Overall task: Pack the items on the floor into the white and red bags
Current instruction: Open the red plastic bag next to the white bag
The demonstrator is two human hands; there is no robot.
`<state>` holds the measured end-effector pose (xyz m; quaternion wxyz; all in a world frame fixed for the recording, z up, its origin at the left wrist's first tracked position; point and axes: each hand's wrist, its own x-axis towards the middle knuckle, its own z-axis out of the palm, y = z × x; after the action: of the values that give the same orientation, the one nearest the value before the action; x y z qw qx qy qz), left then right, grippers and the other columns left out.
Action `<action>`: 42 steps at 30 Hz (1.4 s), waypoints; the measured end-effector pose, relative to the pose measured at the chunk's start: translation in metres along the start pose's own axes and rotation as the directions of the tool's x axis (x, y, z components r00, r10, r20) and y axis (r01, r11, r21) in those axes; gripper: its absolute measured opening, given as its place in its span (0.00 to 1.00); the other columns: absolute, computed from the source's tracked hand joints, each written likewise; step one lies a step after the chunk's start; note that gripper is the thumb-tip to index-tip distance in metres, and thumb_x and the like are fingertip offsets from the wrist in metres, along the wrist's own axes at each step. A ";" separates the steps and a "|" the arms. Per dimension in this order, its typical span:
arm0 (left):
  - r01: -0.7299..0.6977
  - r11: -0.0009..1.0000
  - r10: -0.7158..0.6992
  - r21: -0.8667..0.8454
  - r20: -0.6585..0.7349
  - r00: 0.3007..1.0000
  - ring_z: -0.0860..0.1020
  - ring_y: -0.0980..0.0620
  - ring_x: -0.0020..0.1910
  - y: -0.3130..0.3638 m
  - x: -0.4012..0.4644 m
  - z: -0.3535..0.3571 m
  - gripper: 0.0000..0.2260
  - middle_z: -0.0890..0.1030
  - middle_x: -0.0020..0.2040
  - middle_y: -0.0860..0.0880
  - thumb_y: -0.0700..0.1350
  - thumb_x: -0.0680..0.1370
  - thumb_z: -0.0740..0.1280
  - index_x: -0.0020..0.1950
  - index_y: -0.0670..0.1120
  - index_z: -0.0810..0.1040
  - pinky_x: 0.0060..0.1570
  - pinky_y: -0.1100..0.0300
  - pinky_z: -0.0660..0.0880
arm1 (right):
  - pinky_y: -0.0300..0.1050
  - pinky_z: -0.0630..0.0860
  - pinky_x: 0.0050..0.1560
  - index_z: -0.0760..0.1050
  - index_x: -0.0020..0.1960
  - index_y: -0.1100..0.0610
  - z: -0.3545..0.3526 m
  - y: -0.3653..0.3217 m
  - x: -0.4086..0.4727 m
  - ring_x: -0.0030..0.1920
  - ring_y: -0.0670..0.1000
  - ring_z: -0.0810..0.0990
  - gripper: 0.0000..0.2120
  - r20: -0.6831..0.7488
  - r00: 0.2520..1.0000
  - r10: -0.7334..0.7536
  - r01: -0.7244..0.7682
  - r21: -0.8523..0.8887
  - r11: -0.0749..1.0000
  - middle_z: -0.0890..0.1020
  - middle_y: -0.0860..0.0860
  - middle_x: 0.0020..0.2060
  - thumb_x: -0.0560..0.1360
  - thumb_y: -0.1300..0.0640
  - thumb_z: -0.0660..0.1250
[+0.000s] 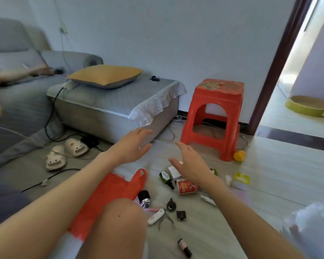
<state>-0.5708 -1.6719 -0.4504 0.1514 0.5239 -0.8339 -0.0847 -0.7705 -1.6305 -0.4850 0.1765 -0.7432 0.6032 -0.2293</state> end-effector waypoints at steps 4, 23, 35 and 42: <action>0.111 0.990 -0.104 -0.082 0.087 0.991 0.70 0.46 0.64 -0.046 -0.002 0.036 0.20 0.70 0.66 0.42 0.44 0.78 0.62 0.70 0.43 0.66 0.63 0.59 0.63 | 0.49 0.63 0.65 0.56 0.73 0.55 0.048 -0.009 0.015 0.68 0.57 0.65 0.27 0.101 0.995 0.007 -0.007 -0.001 1.000 0.66 0.57 0.69 0.78 0.49 0.59; 0.762 0.620 -0.637 -0.187 0.447 0.628 0.63 0.40 0.71 -0.256 0.085 0.341 0.43 0.62 0.73 0.39 0.48 0.70 0.73 0.75 0.41 0.50 0.67 0.46 0.63 | 0.48 0.58 0.69 0.55 0.73 0.51 0.244 0.155 0.131 0.73 0.50 0.58 0.26 0.296 0.913 0.282 -0.197 -0.289 0.937 0.63 0.49 0.71 0.78 0.48 0.57; 0.162 0.980 -0.182 -0.112 -0.209 0.961 0.78 0.36 0.35 -0.132 0.131 0.220 0.04 0.76 0.44 0.41 0.41 0.74 0.66 0.46 0.41 0.77 0.32 0.48 0.74 | 0.52 0.74 0.60 0.75 0.58 0.54 0.148 0.124 0.145 0.55 0.51 0.79 0.21 0.294 0.795 0.531 -0.607 0.418 0.676 0.80 0.51 0.55 0.74 0.40 0.60; -0.452 0.877 0.479 0.160 -0.227 0.848 0.74 0.51 0.24 0.029 0.119 0.158 0.08 0.74 0.34 0.49 0.40 0.63 0.73 0.36 0.48 0.75 0.17 0.60 0.64 | 0.46 0.77 0.42 0.74 0.36 0.55 -0.004 0.088 0.103 0.36 0.49 0.74 0.15 -0.018 0.760 0.649 -0.453 0.702 0.550 0.76 0.51 0.34 0.71 0.44 0.69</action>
<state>-0.6977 -1.7694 -0.5711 0.2486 0.3195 -0.9120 0.0661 -0.8269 -1.7499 -0.5159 0.4046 -0.3607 0.7037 -0.4594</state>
